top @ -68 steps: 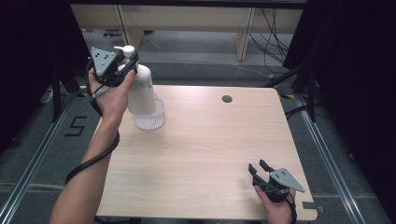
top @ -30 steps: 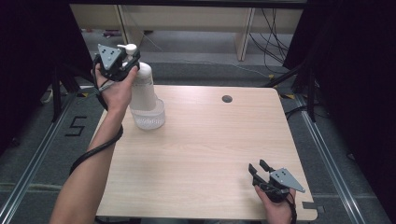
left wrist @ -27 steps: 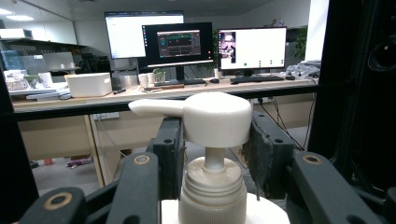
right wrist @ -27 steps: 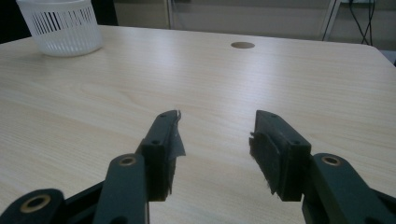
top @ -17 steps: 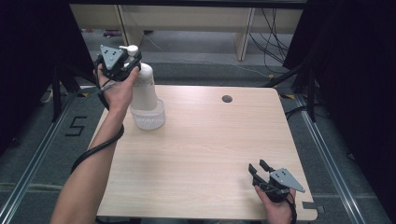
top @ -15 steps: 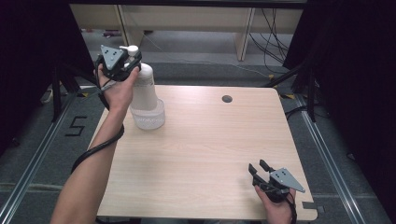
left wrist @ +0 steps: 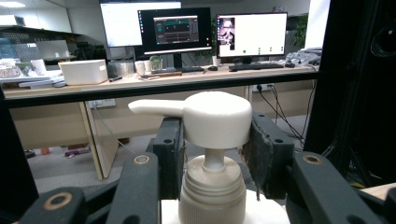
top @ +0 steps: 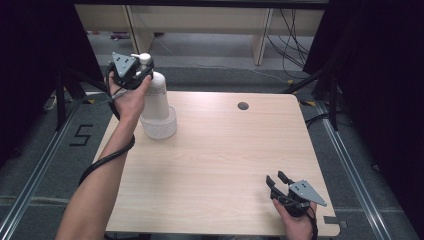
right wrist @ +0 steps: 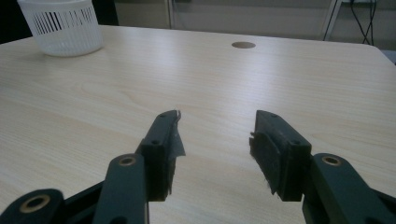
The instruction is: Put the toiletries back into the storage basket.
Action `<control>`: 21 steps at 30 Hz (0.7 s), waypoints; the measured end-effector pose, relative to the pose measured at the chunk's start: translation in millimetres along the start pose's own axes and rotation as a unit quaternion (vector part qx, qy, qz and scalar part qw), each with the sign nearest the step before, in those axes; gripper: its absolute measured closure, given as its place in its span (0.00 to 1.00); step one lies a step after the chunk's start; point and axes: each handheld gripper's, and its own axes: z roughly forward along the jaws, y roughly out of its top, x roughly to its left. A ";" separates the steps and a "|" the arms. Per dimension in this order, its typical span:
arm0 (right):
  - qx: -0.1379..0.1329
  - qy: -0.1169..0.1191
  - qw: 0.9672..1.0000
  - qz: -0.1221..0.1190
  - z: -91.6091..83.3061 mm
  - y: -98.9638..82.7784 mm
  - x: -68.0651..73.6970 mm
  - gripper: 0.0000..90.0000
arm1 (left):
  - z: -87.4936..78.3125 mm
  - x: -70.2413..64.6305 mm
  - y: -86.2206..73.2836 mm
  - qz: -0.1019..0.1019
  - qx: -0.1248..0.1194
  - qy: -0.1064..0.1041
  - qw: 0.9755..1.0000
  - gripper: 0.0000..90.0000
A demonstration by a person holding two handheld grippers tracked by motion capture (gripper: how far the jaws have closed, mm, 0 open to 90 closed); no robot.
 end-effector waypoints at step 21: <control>-0.001 0.002 1.000 -0.001 0.1 0.0 0.0 0.57 | 3.1 -0.9 -21.7 -0.003 0.026 0.000 1.000 0.66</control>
